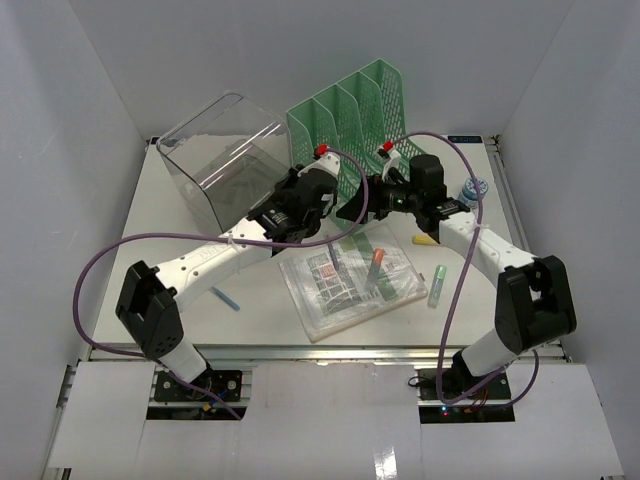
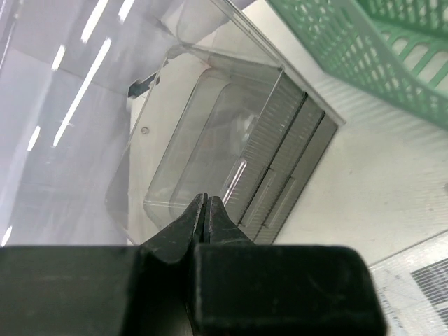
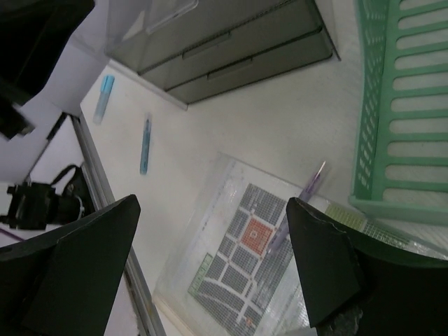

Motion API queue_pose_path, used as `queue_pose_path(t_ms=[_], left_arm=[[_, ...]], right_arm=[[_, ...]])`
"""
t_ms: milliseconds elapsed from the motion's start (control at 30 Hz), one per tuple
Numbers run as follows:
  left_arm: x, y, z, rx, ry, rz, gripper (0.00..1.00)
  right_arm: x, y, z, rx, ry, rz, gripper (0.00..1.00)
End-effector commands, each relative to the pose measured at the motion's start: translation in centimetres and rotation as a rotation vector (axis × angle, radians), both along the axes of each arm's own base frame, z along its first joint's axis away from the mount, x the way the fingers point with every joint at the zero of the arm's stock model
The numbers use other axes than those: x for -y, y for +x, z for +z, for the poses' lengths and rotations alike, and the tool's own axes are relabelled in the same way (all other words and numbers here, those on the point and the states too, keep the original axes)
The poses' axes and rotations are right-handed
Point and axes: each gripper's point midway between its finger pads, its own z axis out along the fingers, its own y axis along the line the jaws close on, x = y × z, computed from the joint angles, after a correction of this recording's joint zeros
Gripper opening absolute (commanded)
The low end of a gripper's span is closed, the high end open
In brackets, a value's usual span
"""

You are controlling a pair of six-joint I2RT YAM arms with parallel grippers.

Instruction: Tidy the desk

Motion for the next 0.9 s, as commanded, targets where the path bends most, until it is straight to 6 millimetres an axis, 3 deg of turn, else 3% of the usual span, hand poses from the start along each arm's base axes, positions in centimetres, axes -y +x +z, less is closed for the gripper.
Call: queue_pose_path(t_ms=[0,100,167,267,333,433,633,867], left_arm=[[0.2,-1.0,3.4,0.036,-0.139,-0.03,0.0],[-0.2,-1.3,2.8,0.022,-0.127,-0.025,0.0],[-0.7,-1.4,1.5,0.0,-0.109,-0.015,0.0],[-1.5,-1.3,-0.8,-0.034,-0.076,0.014,0.2],[-1.6,-1.3,-1.0,-0.036,-0.083,0.022,0.32],[-1.3,-2.0,0.6,-0.045,-0.175,0.021,0.47],[-0.6,-6.3,7.7,-0.047,-0.584,-0.088,0.63],[-1.0,-12.2,9.7,-0.07,-0.993,-0.193,0.71]], right_arm=[[-2.1,3.9,4.4,0.01,0.169,-0.082,0.91],[-3.1,4.4,3.9,-0.006,0.204,-0.028,0.9],[-4.1,2.5,4.1,0.015,0.28,0.115,0.9],[-5.3,-0.4,5.7,0.082,0.417,0.299,0.96],[-6.0,-0.8,5.1,0.075,0.437,0.349,1.0],[-7.6,-0.6,4.8,0.059,0.421,0.377,0.93],[-12.3,0.1,3.0,0.006,0.312,0.315,0.86],[-16.4,2.4,1.1,-0.164,0.271,0.125,0.72]])
